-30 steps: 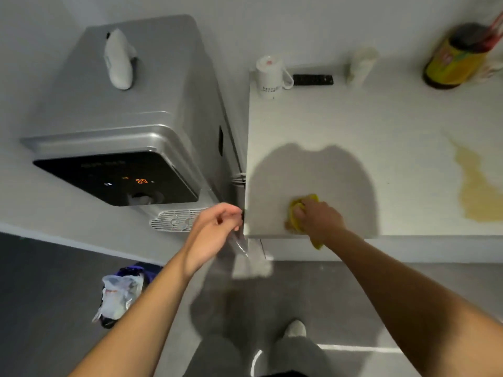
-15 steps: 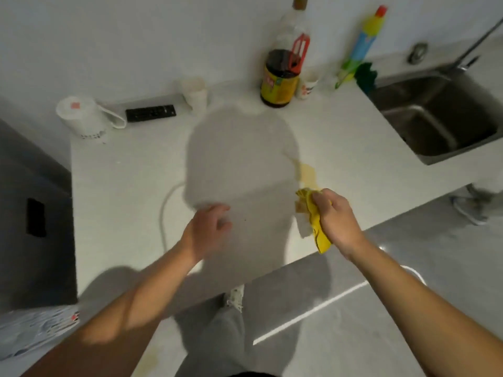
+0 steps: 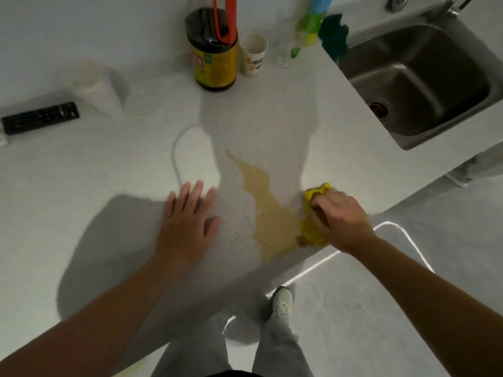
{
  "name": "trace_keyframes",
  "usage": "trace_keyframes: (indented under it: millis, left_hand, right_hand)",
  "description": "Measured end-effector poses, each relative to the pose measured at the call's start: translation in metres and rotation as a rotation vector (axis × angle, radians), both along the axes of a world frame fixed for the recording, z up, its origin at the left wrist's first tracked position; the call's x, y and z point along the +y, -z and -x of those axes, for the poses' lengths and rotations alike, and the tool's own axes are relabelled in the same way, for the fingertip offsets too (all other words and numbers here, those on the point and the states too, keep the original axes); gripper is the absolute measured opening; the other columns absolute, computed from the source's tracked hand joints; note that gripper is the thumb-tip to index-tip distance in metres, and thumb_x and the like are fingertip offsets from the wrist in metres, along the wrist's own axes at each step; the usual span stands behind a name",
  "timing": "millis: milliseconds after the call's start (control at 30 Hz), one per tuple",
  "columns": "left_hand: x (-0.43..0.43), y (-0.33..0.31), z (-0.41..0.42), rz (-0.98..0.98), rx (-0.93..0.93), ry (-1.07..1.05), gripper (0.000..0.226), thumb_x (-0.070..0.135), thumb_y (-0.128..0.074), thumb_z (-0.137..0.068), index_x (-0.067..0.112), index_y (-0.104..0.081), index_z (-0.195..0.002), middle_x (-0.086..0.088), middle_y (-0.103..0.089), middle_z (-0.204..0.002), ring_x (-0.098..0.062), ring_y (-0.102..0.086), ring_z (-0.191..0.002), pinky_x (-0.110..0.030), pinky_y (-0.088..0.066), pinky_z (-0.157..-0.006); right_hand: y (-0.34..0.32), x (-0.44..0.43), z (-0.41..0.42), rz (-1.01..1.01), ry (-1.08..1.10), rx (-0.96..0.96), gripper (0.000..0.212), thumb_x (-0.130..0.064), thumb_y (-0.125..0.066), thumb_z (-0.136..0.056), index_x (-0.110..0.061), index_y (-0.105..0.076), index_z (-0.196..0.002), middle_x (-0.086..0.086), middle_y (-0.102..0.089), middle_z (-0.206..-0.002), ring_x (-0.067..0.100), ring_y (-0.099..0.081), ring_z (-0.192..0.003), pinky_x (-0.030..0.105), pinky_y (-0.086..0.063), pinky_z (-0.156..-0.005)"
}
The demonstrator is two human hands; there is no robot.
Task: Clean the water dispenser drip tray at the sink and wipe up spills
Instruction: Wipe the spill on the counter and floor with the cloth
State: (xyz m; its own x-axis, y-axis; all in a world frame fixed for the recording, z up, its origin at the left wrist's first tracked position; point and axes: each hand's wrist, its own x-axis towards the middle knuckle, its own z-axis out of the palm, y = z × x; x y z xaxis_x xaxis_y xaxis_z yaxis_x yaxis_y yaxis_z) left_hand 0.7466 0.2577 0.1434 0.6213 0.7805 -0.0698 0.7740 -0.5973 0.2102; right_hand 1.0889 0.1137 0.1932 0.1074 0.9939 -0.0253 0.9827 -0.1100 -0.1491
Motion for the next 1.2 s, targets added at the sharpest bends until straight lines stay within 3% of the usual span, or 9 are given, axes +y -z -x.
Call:
trace_keyframes:
  millis: [100,167,300,533,700,767,900,1033,1200]
  left_hand:
    - [-0.002,0.001,-0.003,-0.035,-0.007,-0.011,0.066,0.045,-0.044,-0.098,0.024,-0.033,-0.159,-0.011,-0.032,-0.167,-0.035,-0.023,-0.155,-0.057,-0.016,-0.125]
    - [-0.002,0.000,-0.004,-0.038,-0.015,-0.021,0.065,0.044,-0.046,-0.098,0.024,-0.035,-0.159,-0.010,-0.032,-0.167,-0.033,-0.022,-0.156,-0.056,-0.016,-0.126]
    - [-0.001,-0.001,-0.006,-0.070,-0.012,-0.023,0.065,0.044,-0.046,-0.097,0.022,-0.036,-0.158,-0.012,-0.036,-0.166,-0.035,-0.025,-0.154,-0.057,-0.019,-0.125]
    - [-0.007,-0.002,-0.006,-0.183,-0.122,-0.018,0.058,0.040,-0.058,-0.098,0.012,-0.053,-0.149,-0.020,-0.048,-0.157,-0.042,-0.040,-0.147,-0.061,-0.030,-0.119]
    - [0.003,-0.011,0.001,-0.156,-0.129,0.032,0.062,0.048,-0.055,-0.095,0.014,-0.058,-0.146,-0.015,-0.053,-0.154,-0.040,-0.051,-0.140,-0.055,-0.042,-0.112]
    - [0.021,-0.013,0.018,-0.098,-0.006,0.082,0.070,0.058,-0.042,-0.095,0.018,-0.048,-0.153,-0.012,-0.045,-0.161,-0.036,-0.044,-0.146,-0.052,-0.038,-0.115]
    - [0.032,-0.002,0.049,-0.121,-0.003,-0.155,0.073,0.061,-0.042,-0.096,0.024,-0.037,-0.159,-0.011,-0.032,-0.168,-0.038,-0.026,-0.154,-0.058,-0.016,-0.125]
    - [0.032,0.007,0.051,-0.171,-0.039,-0.124,0.072,0.058,-0.043,-0.099,0.020,-0.035,-0.159,-0.014,-0.031,-0.168,-0.039,-0.025,-0.155,-0.061,-0.017,-0.124]
    - [0.035,0.014,0.053,-0.205,-0.054,-0.124,0.075,0.060,-0.044,-0.098,0.021,-0.033,-0.160,-0.012,-0.027,-0.169,-0.039,-0.024,-0.155,-0.062,-0.019,-0.122]
  right_hand:
    - [0.024,-0.005,-0.007,-0.075,-0.075,-0.088,0.045,-0.046,-0.058,-0.094,-0.008,-0.061,-0.118,0.016,-0.059,-0.108,0.037,-0.055,-0.089,0.048,-0.045,-0.081]
    - [0.039,-0.006,-0.012,-0.048,-0.143,-0.109,0.064,-0.052,-0.048,-0.101,-0.005,-0.048,-0.145,0.021,-0.052,-0.136,0.041,-0.053,-0.118,0.054,-0.044,-0.103]
    - [0.046,0.003,-0.017,0.106,-0.195,-0.111,0.080,-0.060,-0.026,-0.105,-0.006,-0.015,-0.164,0.021,-0.015,-0.171,0.036,-0.012,-0.159,0.056,-0.017,-0.126]
    - [0.033,-0.032,0.057,0.208,-0.004,-0.023,0.085,-0.069,-0.013,-0.102,-0.013,0.003,-0.165,0.025,0.007,-0.170,0.041,0.011,-0.157,0.058,-0.006,-0.127]
    - [0.033,-0.021,0.172,0.238,0.412,0.065,0.089,-0.067,-0.025,-0.100,-0.006,-0.014,-0.164,0.035,-0.009,-0.167,0.051,-0.006,-0.155,0.062,-0.008,-0.125]
    - [0.035,0.009,0.188,0.187,0.566,0.089,0.090,-0.067,-0.029,-0.098,-0.004,-0.023,-0.162,0.038,-0.018,-0.164,0.053,-0.015,-0.153,0.063,-0.010,-0.125]
    - [0.040,0.068,0.172,0.160,0.719,0.112,0.092,-0.067,-0.039,-0.096,-0.005,-0.023,-0.162,0.038,-0.014,-0.164,0.052,-0.011,-0.154,0.062,-0.006,-0.123]
    - [0.047,0.116,0.129,0.050,0.595,0.003,0.089,-0.068,-0.032,-0.094,-0.006,-0.038,-0.157,0.038,-0.030,-0.159,0.052,-0.027,-0.150,0.063,-0.019,-0.122]
    - [0.046,0.174,0.057,0.127,-0.036,-0.086,0.083,-0.066,-0.020,-0.098,-0.016,-0.023,-0.163,0.029,-0.019,-0.167,0.045,-0.016,-0.155,0.059,-0.015,-0.124]
